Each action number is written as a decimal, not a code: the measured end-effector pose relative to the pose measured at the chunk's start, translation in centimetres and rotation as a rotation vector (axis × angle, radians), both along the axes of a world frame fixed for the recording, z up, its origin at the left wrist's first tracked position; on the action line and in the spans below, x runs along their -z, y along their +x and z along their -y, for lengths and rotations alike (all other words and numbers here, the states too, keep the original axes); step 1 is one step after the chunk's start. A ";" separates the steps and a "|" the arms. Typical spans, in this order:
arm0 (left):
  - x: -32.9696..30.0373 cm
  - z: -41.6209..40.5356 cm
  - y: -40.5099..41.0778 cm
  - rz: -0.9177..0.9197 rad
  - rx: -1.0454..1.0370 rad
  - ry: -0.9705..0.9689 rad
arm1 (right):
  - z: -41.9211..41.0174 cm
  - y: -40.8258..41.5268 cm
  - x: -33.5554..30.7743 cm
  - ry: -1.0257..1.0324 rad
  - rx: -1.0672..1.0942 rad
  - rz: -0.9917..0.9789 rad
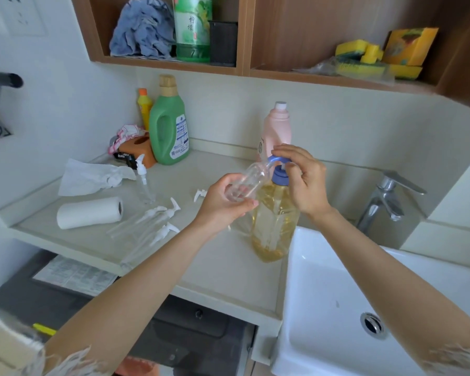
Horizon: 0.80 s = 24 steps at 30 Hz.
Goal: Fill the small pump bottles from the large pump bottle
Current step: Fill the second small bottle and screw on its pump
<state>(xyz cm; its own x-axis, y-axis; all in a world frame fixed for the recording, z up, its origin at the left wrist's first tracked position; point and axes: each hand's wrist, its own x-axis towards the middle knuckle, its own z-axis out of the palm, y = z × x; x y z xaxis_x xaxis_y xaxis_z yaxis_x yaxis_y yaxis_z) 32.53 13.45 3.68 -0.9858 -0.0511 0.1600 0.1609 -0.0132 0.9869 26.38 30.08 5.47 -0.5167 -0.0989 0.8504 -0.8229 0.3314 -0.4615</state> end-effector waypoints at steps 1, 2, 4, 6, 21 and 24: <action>-0.1 0.0 0.0 -0.007 0.001 -0.003 | -0.2 -0.1 -0.5 0.008 -0.005 0.023; -0.1 0.1 0.0 -0.016 -0.003 -0.008 | -0.4 -0.2 -0.9 0.019 -0.010 0.042; -0.1 0.1 0.0 -0.024 -0.010 -0.007 | -0.6 -0.2 -1.0 0.032 -0.016 0.053; 0.0 0.1 -0.2 -0.023 -0.015 0.014 | -0.4 -0.2 -0.5 0.013 -0.009 0.039; 1.3 0.2 -0.6 -0.019 -0.041 -0.044 | 0.8 0.1 1.7 -0.055 0.051 -0.010; 0.8 0.0 0.0 0.007 -0.056 -0.004 | 0.6 0.5 1.4 -0.025 0.046 0.007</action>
<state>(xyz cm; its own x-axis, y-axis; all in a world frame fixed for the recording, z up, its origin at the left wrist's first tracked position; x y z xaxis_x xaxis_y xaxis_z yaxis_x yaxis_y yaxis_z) 32.51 13.50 2.89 -0.9826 -0.1054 0.1532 0.1541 -0.0005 0.9881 26.83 29.45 4.07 -0.5263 -0.0537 0.8486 -0.8039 0.3567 -0.4760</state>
